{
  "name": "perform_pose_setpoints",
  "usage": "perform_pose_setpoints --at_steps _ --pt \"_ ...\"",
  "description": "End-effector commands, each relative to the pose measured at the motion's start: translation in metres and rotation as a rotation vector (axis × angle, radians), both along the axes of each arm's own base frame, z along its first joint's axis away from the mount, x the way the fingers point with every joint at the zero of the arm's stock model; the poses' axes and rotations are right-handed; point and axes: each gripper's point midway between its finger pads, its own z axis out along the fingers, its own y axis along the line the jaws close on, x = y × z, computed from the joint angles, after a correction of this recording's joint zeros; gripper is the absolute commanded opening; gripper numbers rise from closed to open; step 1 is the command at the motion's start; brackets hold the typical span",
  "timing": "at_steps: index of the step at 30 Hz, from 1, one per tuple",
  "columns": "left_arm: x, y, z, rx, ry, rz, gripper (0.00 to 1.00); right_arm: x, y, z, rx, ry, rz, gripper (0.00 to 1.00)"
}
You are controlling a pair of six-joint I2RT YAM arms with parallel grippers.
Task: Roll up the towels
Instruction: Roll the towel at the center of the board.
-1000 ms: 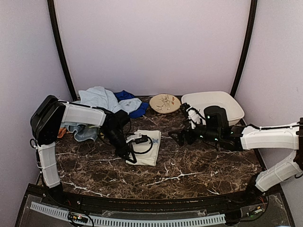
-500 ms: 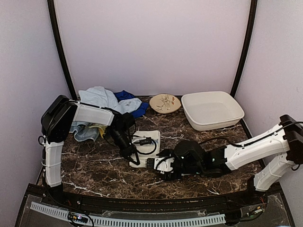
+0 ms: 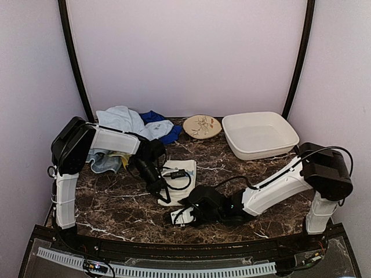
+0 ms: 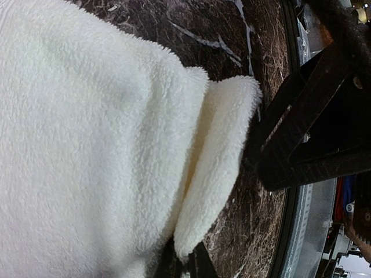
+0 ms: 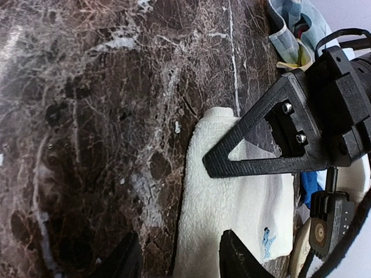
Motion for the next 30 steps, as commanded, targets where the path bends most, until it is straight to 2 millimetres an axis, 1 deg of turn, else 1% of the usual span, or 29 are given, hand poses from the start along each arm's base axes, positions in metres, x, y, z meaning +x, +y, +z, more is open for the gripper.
perform_pose_setpoints --at_steps 1,3,4,6,7,9,10,12,13,14,17,18,19,20,21,23,25,27,28,30 --pt "-0.002 0.004 -0.004 0.033 0.019 0.005 0.00 0.024 0.014 0.011 0.067 0.001 -0.054 0.42" --pt "-0.002 0.005 -0.006 0.035 0.015 0.007 0.00 0.030 0.010 0.002 0.050 0.042 -0.076 0.37" --pt "-0.002 0.005 -0.005 0.030 0.018 0.006 0.04 0.031 0.008 -0.004 0.041 0.067 -0.088 0.32" --pt "-0.001 0.006 -0.001 0.004 0.016 0.016 0.20 0.036 0.004 -0.014 0.017 0.125 -0.129 0.22" --pt "-0.001 0.006 0.003 -0.014 0.010 0.021 0.26 0.038 0.003 -0.018 0.009 0.167 -0.147 0.18" --pt "0.001 0.009 0.012 -0.071 -0.020 0.035 0.42 0.037 -0.001 -0.026 -0.010 0.259 -0.166 0.14" --pt "0.000 0.010 0.015 -0.092 -0.032 0.036 0.46 0.036 -0.002 -0.030 -0.019 0.292 -0.170 0.12" --pt "-0.005 0.013 0.019 -0.107 -0.045 0.035 0.50 0.033 -0.004 -0.037 -0.040 0.336 -0.173 0.10" --pt "0.003 0.020 0.022 -0.114 -0.054 0.060 0.55 0.032 -0.005 -0.041 -0.051 0.372 -0.179 0.09" --pt "0.005 0.022 0.025 -0.119 -0.059 0.070 0.57 0.031 -0.004 -0.042 -0.056 0.412 -0.185 0.08" --pt "0.016 0.034 0.036 -0.148 -0.102 0.124 0.61 0.034 0.001 -0.036 -0.027 0.524 -0.213 0.02" --pt "0.020 0.041 0.039 -0.152 -0.130 0.141 0.63 0.035 0.002 -0.033 -0.017 0.556 -0.223 0.01" --pt "0.023 0.047 0.042 -0.157 -0.173 0.149 0.65 0.037 0.002 -0.031 -0.015 0.590 -0.231 0.00" --pt "0.027 0.054 0.043 -0.155 -0.220 0.158 0.65 0.042 0.009 -0.021 0.009 0.628 -0.234 0.00" --pt "0.029 0.060 0.046 -0.154 -0.270 0.159 0.65 0.045 0.011 -0.017 0.016 0.677 -0.244 0.00" --pt "0.032 0.072 0.045 -0.126 -0.371 0.152 0.65 0.050 0.014 -0.011 0.037 0.805 -0.272 0.00" --pt "0.030 0.079 0.046 -0.122 -0.460 0.132 0.65 0.050 0.013 -0.009 0.048 0.940 -0.293 0.00" --pt "0.025 0.087 0.042 -0.117 -0.526 0.103 0.65 0.050 0.014 -0.008 0.058 1.065 -0.318 0.00" --pt "0.021 0.092 0.038 -0.107 -0.544 0.101 0.64 0.051 0.015 -0.007 0.069 1.130 -0.332 0.00" --pt "0.019 0.095 0.035 -0.094 -0.556 0.114 0.64 0.054 0.015 -0.009 0.086 1.269 -0.371 0.00"
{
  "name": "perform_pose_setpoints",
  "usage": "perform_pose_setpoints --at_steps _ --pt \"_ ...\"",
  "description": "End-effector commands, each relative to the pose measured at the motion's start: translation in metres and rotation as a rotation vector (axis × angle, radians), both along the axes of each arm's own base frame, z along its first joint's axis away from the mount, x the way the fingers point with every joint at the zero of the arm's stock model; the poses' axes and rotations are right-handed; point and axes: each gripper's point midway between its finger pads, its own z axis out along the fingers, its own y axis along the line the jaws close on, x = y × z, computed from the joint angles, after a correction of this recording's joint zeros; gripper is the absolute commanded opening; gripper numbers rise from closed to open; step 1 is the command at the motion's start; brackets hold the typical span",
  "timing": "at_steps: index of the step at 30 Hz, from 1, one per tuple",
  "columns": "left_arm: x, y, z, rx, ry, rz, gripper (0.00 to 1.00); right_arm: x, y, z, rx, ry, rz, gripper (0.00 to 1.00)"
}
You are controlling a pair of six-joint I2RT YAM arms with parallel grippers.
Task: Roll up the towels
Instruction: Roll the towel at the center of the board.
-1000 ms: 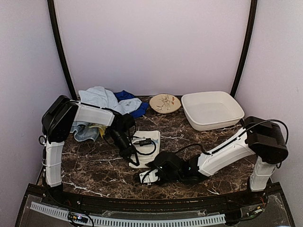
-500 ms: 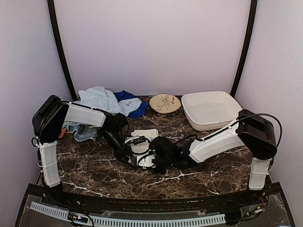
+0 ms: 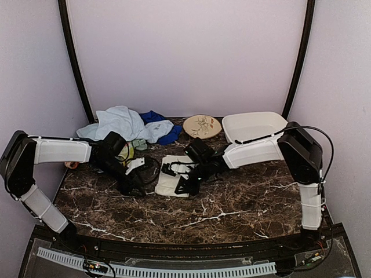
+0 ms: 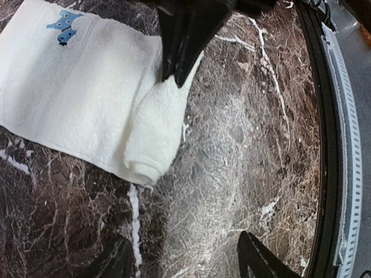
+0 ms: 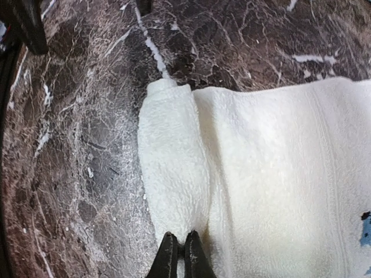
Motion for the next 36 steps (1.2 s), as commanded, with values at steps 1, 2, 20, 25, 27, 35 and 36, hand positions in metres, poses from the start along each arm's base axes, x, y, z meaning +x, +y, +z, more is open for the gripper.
perform_pose_setpoints --at_steps 1,2,20,25,27,35,36 --pt "0.002 0.010 -0.010 0.044 -0.116 -0.012 0.65 -0.019 -0.004 -0.006 0.015 0.395 -0.073 0.00" --pt "0.001 0.008 -0.009 0.049 -0.132 -0.021 0.65 -0.019 -0.005 -0.009 0.008 0.436 -0.090 0.00" --pt "0.006 -0.073 -0.020 0.200 -0.361 -0.324 0.65 0.000 -0.010 -0.016 0.042 0.810 -0.257 0.00" --pt "0.013 -0.066 -0.044 0.274 -0.363 -0.322 0.59 0.000 -0.009 -0.017 0.042 0.832 -0.261 0.00" --pt "0.019 -0.066 -0.049 0.290 -0.379 -0.305 0.56 0.000 -0.009 -0.018 0.039 0.839 -0.261 0.00" --pt "0.019 -0.061 -0.062 0.313 -0.395 -0.305 0.45 0.004 -0.011 -0.011 0.049 0.825 -0.271 0.07" --pt "0.018 -0.059 -0.063 0.316 -0.388 -0.304 0.40 0.008 -0.011 -0.009 0.058 0.817 -0.280 0.10"
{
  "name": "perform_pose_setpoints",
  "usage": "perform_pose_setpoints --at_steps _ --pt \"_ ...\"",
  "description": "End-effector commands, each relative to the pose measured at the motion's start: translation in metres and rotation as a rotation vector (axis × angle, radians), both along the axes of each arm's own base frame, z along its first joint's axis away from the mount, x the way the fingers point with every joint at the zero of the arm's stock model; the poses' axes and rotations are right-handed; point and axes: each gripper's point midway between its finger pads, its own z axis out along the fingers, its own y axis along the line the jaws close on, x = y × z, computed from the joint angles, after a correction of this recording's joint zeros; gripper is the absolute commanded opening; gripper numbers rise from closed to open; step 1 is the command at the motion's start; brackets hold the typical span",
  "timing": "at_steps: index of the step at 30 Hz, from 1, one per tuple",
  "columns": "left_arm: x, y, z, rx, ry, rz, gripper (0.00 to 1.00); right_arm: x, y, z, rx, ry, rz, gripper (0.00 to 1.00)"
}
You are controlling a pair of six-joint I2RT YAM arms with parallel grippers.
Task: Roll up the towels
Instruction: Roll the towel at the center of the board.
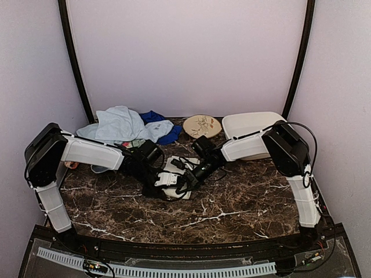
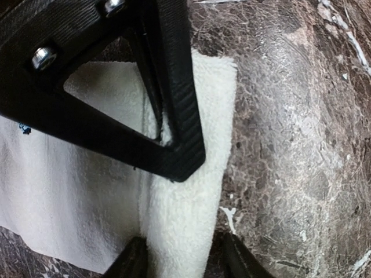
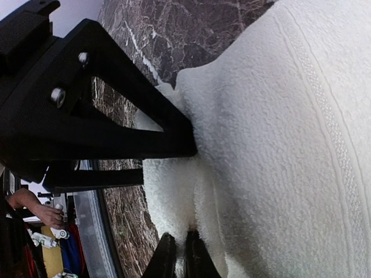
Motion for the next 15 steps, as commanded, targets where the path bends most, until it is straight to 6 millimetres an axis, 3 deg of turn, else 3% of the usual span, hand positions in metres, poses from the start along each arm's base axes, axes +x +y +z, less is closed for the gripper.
perform_pose_setpoints --at_steps 1,3,6,9,11,13,15 --pt "-0.007 0.012 -0.014 0.053 0.018 0.006 0.34 0.010 -0.007 0.000 -0.026 0.014 -0.048 0.12" --pt "-0.013 0.013 -0.014 0.047 0.044 0.005 0.19 0.020 -0.008 0.011 0.001 -0.014 -0.082 0.17" --pt "-0.025 0.014 -0.011 0.033 0.102 0.000 0.02 0.044 -0.015 0.027 0.008 -0.133 -0.155 0.31" --pt "-0.035 0.013 -0.006 0.027 0.165 -0.001 0.00 0.066 -0.029 0.052 0.023 -0.260 -0.233 0.44" --pt "-0.044 0.012 -0.002 0.021 0.219 -0.004 0.00 0.079 -0.043 0.063 -0.008 -0.376 -0.283 0.63" --pt "-0.054 0.012 0.004 0.007 0.277 -0.012 0.00 0.091 -0.058 0.076 -0.046 -0.520 -0.329 0.98" --pt "-0.063 0.010 0.011 -0.006 0.335 -0.017 0.00 0.113 -0.082 0.092 -0.133 -0.713 -0.442 1.00"
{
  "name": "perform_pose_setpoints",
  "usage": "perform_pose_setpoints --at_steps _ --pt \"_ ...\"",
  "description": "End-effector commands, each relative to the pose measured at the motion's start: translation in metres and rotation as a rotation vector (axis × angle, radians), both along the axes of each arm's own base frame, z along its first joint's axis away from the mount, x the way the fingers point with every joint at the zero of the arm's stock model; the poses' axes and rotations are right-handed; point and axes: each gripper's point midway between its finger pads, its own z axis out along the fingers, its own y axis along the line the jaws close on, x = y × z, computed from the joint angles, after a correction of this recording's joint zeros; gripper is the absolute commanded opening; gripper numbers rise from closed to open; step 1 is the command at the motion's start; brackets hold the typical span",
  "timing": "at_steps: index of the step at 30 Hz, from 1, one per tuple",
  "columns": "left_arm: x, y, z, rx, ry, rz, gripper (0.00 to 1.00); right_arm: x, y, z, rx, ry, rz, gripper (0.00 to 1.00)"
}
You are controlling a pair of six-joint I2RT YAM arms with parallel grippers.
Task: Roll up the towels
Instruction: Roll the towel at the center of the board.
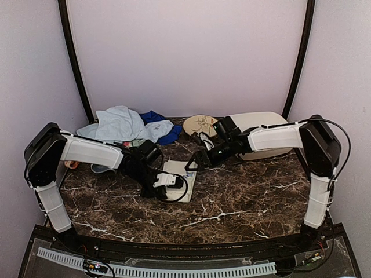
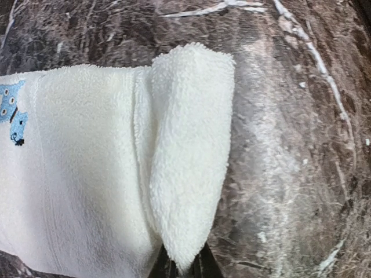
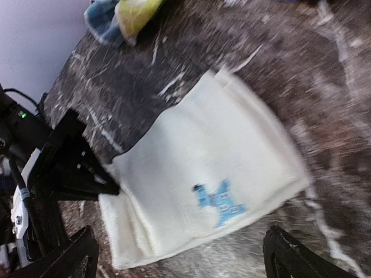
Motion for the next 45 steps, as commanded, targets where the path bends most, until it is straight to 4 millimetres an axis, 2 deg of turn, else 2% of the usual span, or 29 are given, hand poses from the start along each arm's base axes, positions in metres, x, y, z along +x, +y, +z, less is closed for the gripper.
perform_pose_setpoints --at_steps 1,2,3,5,7,8,9,11,13,15,19,22,26,29,32,36,45 --pt "-0.047 0.011 0.011 0.024 0.246 -0.010 0.00 0.061 -0.049 0.048 -0.168 -0.470 -0.292 1.00" --pt "-0.050 0.011 0.013 0.027 0.274 -0.008 0.00 0.073 -0.070 0.064 -0.205 -0.564 -0.412 1.00" --pt "-0.053 0.012 0.014 0.031 0.291 -0.008 0.00 0.078 -0.087 0.076 -0.207 -0.637 -0.490 1.00" --pt "-0.056 0.014 0.011 0.044 0.314 -0.009 0.00 0.079 -0.114 0.113 -0.138 -0.772 -0.635 1.00" --pt "-0.058 0.017 0.006 0.064 0.331 -0.005 0.00 0.075 -0.137 0.131 -0.019 -0.782 -0.786 1.00" --pt "-0.059 0.018 0.004 0.076 0.344 -0.005 0.00 0.070 -0.148 0.126 0.019 -0.768 -0.828 1.00" --pt "-0.060 0.018 0.002 0.084 0.362 -0.001 0.00 0.069 -0.150 0.130 0.054 -0.766 -0.822 1.00" --pt "-0.060 0.018 -0.001 0.105 0.408 0.014 0.00 0.054 -0.125 0.128 0.075 -0.798 -0.625 0.96" --pt "-0.058 0.017 0.000 0.100 0.455 0.031 0.00 0.034 -0.105 0.120 -0.008 -0.896 -0.485 0.94" --pt "-0.053 0.015 -0.001 0.102 0.490 0.051 0.00 0.006 -0.087 0.105 -0.116 -1.029 -0.335 0.93" --pt "-0.046 0.013 0.001 0.107 0.566 0.078 0.00 -0.052 -0.065 0.086 -0.208 -1.225 -0.093 0.88" --pt "-0.043 0.011 0.002 0.107 0.619 0.092 0.00 -0.091 -0.052 0.084 -0.174 -1.310 0.054 0.81" --pt "-0.041 0.012 -0.002 0.128 0.678 0.117 0.00 -0.130 -0.035 0.077 -0.164 -1.374 0.223 0.72" --pt "-0.041 0.012 -0.006 0.143 0.721 0.130 0.00 -0.151 -0.022 0.063 -0.191 -1.432 0.350 0.68" --pt "-0.043 0.013 -0.010 0.158 0.750 0.142 0.00 -0.166 -0.006 0.046 -0.204 -1.475 0.462 0.64" --pt "-0.042 0.014 -0.015 0.176 0.773 0.158 0.00 -0.175 0.016 0.025 -0.212 -1.524 0.584 0.60" --pt "-0.038 0.016 -0.020 0.207 0.770 0.158 0.00 -0.165 0.061 -0.007 -0.239 -1.662 0.695 0.48"
